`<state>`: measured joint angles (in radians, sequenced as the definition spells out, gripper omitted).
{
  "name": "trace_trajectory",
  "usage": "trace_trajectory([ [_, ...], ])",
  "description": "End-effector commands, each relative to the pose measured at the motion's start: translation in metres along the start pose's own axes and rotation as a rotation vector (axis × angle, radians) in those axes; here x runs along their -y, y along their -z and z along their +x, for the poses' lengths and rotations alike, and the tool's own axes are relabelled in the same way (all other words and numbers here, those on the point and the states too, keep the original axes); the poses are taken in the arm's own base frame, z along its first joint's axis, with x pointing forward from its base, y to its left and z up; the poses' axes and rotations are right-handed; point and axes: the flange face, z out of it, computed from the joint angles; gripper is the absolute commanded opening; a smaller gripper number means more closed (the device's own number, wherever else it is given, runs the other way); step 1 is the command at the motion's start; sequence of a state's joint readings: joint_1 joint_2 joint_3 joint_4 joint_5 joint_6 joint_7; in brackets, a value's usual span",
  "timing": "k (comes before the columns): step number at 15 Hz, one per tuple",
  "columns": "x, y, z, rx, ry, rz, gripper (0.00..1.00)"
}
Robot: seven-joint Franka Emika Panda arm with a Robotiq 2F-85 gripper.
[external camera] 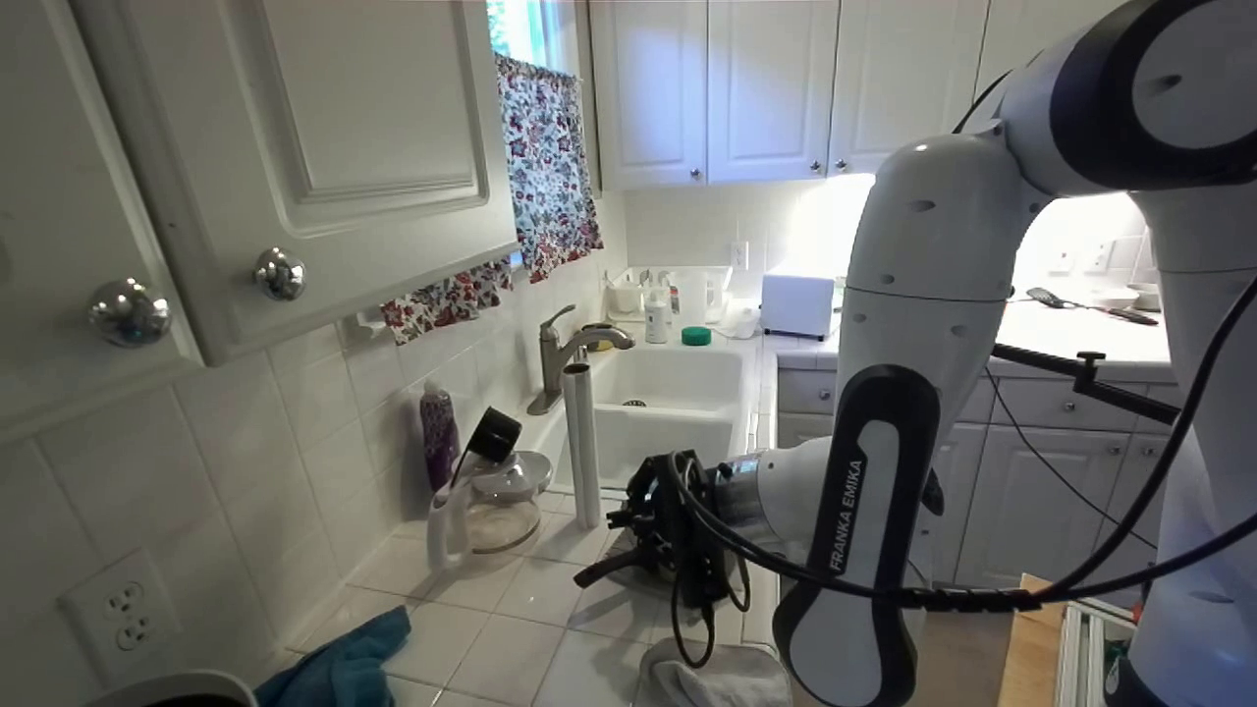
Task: Put a black pot inside the silver bowl, remove the other black pot from the kettle and put it on the counter
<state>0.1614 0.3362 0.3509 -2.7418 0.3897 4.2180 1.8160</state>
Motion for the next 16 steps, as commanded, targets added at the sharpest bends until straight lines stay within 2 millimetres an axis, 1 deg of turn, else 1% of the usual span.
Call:
trace_trajectory([
  [1, 0.003, 0.000, 0.001, 0.015, 0.050, 0.010, 0.01],
  [2, -0.004, -0.003, 0.003, 0.024, 0.066, -0.011, 0.31],
  [3, -0.013, -0.006, 0.008, 0.033, 0.094, -0.024, 0.32],
  [4, -0.030, -0.010, 0.016, 0.056, 0.126, -0.056, 0.38],
  [5, -0.040, -0.013, 0.022, 0.078, 0.160, -0.093, 0.46],
  [7, -0.054, -0.016, 0.020, 0.147, 0.243, -0.179, 0.58],
  [8, -0.057, -0.017, 0.010, 0.174, 0.274, -0.228, 0.66],
  [9, -0.064, -0.021, 0.002, 0.209, 0.300, -0.268, 0.73],
  [10, -0.071, -0.028, -0.011, 0.239, 0.327, -0.311, 0.81],
  [11, -0.078, -0.034, -0.026, 0.271, 0.349, -0.355, 0.87],
  [13, -0.084, -0.045, -0.057, 0.325, 0.403, -0.447, 0.99],
  [14, -0.081, -0.051, -0.071, 0.342, 0.436, -0.499, 1.00],
  [16, -0.083, -0.052, -0.083, 0.356, 0.503, -0.602, 1.00],
])
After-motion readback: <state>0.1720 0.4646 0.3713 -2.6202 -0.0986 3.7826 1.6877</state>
